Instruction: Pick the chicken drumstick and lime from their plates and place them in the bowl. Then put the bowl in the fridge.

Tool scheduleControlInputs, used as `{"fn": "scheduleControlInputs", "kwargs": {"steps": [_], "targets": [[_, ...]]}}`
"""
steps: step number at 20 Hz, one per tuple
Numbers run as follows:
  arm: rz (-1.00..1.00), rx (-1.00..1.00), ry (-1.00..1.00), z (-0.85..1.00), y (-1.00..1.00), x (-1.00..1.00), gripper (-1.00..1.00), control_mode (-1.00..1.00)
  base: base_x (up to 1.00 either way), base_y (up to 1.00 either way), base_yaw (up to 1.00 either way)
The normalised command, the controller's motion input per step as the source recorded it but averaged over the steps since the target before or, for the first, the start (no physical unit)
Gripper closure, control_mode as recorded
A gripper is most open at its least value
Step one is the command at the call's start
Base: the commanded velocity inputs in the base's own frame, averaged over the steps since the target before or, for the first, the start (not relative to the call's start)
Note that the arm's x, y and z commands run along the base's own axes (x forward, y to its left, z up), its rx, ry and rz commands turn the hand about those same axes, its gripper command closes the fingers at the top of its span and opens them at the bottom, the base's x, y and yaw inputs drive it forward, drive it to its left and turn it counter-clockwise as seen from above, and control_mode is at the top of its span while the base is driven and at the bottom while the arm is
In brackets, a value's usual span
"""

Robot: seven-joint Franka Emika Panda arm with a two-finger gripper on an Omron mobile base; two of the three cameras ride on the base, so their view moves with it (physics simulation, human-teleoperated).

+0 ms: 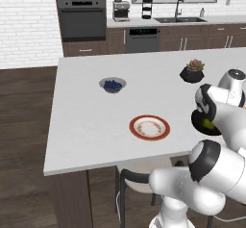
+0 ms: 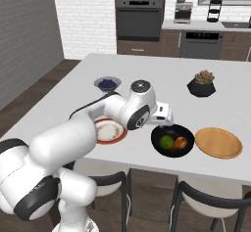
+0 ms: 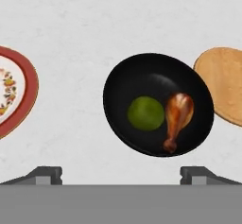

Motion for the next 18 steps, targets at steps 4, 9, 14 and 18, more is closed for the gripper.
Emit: {"fn": "scheduleControlInputs", "kwargs": {"steps": [4,9,14,18], "targets": [[-0.03,-0.05,0.02,-0.09,0.43,0.35,-1.00,-1.00,0.00,0.00,0.00],[0.00,0.00,0.12,0.00,0.07,0.34,-1.00,-1.00,0.00,0.00,0.00],[0.00,0.00,0.09,-0.08,0.00,0.28,-1.00,-1.00,0.00,0.00,0.00],[0.00,0.00,0.01,-0.20,-0.01,0.16,-1.00,-1.00,0.00,0.00,0.00]]}}
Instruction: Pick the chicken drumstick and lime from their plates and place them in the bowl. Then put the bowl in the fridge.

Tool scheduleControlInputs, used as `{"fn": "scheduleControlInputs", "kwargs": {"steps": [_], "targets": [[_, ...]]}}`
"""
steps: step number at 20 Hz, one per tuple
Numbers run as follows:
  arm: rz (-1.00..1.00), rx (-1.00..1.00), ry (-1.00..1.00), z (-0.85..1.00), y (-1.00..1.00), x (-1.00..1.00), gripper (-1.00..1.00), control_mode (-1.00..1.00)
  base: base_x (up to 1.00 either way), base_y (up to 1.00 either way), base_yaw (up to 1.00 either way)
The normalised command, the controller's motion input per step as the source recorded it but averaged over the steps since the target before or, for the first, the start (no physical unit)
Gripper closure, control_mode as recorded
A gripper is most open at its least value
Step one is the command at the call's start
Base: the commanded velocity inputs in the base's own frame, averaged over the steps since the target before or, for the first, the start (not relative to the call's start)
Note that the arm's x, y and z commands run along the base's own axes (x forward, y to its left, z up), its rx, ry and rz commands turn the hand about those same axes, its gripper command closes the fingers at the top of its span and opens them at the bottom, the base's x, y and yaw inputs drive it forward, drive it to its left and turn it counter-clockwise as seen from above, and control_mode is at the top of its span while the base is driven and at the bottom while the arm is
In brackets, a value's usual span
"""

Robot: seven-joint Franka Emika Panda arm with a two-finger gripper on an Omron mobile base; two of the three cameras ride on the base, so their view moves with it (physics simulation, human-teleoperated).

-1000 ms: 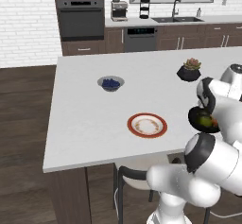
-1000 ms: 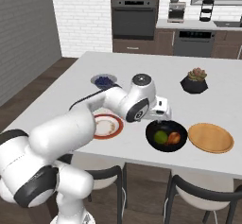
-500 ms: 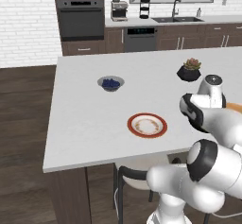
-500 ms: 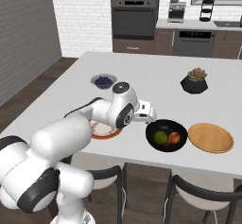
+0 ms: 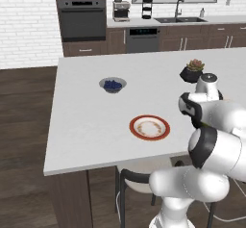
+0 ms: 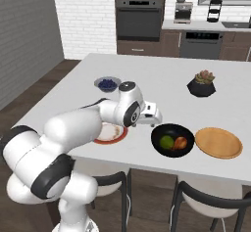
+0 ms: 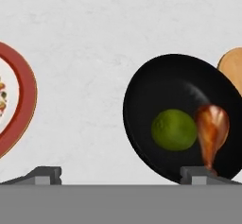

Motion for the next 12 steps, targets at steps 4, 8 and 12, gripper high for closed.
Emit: {"fn": "scheduleControlInputs", "kwargs": {"steps": [4,8,12], "targets": [[0.00,0.00,0.00,-0.26,-0.10,0.09,-1.00,-1.00,0.00,0.00,0.00],[0.00,0.00,0.00,-0.21,-0.12,0.18,-1.00,-1.00,0.00,0.00,0.00],[0.00,0.00,0.00,-0.15,0.00,0.28,-1.00,-1.00,0.00,0.00,0.00]]}}
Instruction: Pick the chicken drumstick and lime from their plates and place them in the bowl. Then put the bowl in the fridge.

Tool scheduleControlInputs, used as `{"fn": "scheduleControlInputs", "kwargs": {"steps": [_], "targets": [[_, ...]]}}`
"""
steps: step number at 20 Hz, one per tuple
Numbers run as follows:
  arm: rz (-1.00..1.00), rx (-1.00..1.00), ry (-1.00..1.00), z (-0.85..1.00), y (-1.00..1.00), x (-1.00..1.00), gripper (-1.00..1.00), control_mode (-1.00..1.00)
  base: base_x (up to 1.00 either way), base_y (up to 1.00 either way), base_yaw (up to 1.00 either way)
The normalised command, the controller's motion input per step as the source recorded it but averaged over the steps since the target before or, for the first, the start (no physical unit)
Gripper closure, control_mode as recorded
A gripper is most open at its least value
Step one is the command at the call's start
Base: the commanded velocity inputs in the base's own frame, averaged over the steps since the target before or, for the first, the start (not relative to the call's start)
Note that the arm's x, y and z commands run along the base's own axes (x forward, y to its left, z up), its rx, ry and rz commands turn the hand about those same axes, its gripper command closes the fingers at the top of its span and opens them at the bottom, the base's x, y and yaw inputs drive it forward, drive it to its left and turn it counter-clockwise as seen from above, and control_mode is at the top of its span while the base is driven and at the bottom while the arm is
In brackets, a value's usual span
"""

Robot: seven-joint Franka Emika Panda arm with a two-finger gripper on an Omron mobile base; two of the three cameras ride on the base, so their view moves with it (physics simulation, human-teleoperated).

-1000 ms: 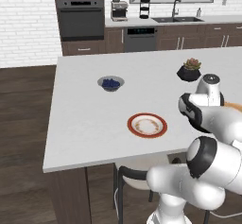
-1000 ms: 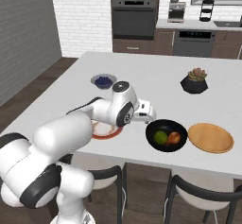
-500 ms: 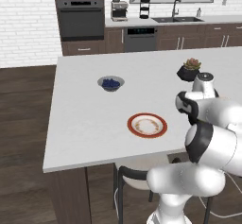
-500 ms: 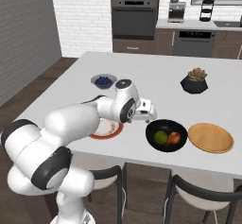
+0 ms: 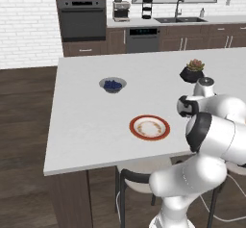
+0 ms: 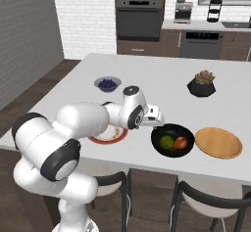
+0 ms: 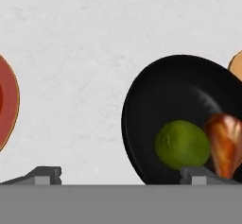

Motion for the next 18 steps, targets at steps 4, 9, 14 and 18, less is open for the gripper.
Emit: {"fn": "scheduleControlInputs", "kwargs": {"steps": [4,9,14,18], "targets": [[0.00,0.00,0.00,-0.16,0.00,0.26,-1.00,-1.00,0.00,0.00,0.00],[0.00,0.00,0.00,-0.12,-0.21,0.04,-1.00,-1.00,0.00,0.00,0.00],[0.00,0.00,0.00,-0.09,-0.21,0.00,-1.00,-1.00,0.00,0.00,0.00],[0.00,0.00,0.00,-0.12,0.00,0.00,-1.00,-1.00,0.00,0.00,0.00]]}}
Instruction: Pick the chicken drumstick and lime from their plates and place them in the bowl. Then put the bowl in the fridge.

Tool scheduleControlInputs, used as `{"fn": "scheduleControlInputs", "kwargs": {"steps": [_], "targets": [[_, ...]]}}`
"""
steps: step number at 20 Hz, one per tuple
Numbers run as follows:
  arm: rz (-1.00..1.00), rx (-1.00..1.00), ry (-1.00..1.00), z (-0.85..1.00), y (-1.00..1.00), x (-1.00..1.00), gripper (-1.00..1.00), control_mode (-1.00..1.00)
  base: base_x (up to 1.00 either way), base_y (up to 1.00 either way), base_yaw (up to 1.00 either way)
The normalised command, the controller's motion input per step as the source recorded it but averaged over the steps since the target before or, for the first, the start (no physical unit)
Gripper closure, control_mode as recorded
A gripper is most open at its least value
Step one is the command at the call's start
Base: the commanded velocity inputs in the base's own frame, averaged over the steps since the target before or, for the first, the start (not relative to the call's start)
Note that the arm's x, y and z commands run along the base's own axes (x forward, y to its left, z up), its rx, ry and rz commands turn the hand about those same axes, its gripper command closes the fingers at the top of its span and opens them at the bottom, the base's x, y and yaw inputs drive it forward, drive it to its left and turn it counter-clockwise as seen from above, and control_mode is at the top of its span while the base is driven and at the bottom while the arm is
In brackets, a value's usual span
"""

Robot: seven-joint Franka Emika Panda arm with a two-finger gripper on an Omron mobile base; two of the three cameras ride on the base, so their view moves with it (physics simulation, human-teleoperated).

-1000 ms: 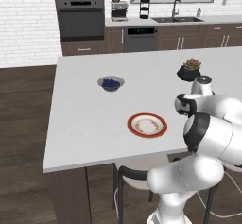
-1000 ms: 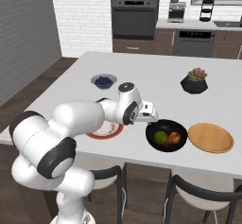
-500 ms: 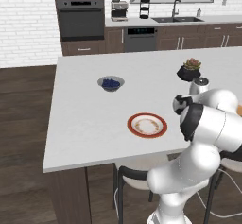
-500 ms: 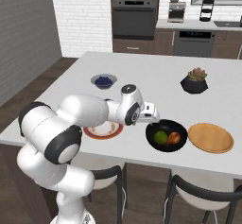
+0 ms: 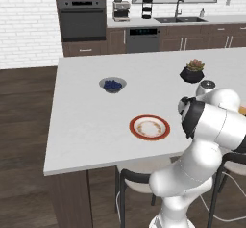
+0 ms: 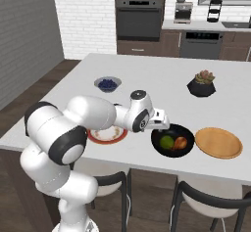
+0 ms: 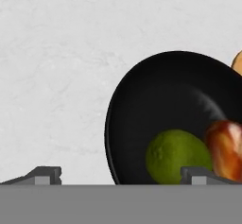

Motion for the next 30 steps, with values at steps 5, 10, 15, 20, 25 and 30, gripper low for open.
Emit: {"fn": "scheduleControlInputs", "kwargs": {"steps": [5,10,15,20,25,30], "targets": [[0.00,0.00,0.00,-0.18,0.00,0.00,-1.00,-1.00,0.00,0.00,0.00],[0.00,0.00,0.00,-0.21,0.00,0.00,-1.00,-1.00,0.00,0.00,0.00],[0.00,0.00,0.00,-0.22,0.00,0.00,-1.00,-1.00,0.00,0.00,0.00],[0.00,0.00,0.00,-0.24,0.00,0.01,1.00,-1.00,0.00,0.00,0.00],[0.00,0.00,0.00,-0.27,0.00,0.09,1.00,-1.00,0.00,0.00,0.00],[0.04,0.00,0.00,-0.35,-0.02,0.33,1.00,-1.00,0.00,0.00,0.00]]}}
